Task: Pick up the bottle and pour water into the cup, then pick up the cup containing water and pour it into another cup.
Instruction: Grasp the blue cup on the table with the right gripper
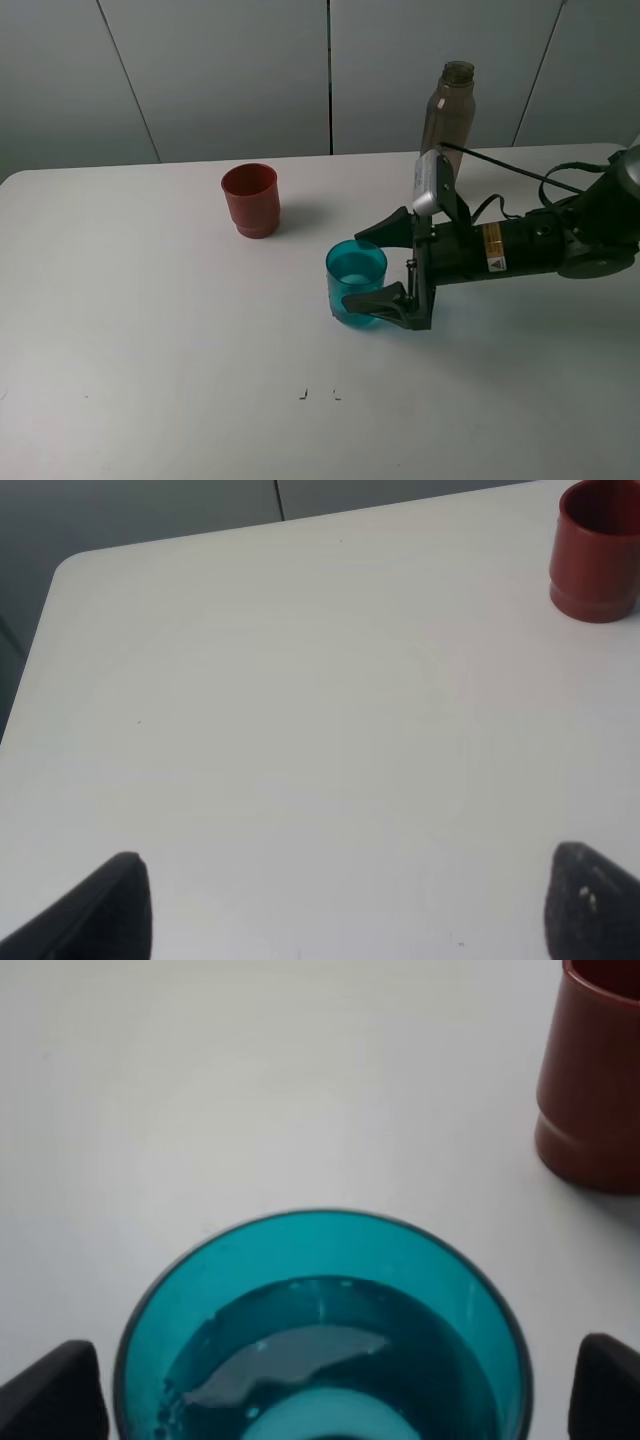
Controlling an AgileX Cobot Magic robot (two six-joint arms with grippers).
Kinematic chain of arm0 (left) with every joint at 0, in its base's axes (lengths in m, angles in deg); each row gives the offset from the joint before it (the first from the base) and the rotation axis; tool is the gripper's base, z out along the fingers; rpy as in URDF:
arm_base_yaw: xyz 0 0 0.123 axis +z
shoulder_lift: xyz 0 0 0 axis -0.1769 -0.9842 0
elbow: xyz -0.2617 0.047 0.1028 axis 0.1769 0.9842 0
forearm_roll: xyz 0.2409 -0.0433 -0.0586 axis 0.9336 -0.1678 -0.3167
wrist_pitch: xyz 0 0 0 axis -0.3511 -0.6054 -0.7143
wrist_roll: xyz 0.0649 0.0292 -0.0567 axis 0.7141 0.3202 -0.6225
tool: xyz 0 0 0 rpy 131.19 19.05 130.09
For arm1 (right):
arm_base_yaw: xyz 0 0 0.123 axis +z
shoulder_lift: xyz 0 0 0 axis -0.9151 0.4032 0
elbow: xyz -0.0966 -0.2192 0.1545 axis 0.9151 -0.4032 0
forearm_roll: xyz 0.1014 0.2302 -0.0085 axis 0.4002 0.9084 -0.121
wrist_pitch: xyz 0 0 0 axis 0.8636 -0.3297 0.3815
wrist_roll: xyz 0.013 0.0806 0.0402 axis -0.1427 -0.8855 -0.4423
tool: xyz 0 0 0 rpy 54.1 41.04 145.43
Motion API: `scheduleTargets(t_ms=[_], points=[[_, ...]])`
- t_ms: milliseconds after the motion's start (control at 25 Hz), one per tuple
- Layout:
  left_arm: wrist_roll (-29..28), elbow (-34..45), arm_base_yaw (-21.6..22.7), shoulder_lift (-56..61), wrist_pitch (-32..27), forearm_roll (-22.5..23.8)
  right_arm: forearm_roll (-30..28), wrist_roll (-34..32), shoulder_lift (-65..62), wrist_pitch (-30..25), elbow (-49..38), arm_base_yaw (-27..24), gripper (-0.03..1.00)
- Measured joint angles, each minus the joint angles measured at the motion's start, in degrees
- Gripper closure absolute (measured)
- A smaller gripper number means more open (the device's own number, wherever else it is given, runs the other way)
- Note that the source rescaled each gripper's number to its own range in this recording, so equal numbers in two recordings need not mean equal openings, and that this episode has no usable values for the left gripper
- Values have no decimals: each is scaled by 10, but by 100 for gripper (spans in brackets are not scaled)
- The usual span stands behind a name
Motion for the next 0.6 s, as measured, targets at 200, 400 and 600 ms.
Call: scheduleTargets(t_ms=[200, 400, 600], points=[[0, 0, 0, 0, 0, 0, -14, -21, -5, -15, 0, 6, -3], [0, 0, 0, 0, 0, 0, -13, -35, -5, -45, 0, 28, -3], [0, 0, 0, 0, 0, 0, -4, -35, -5, -46, 0, 30, -3]])
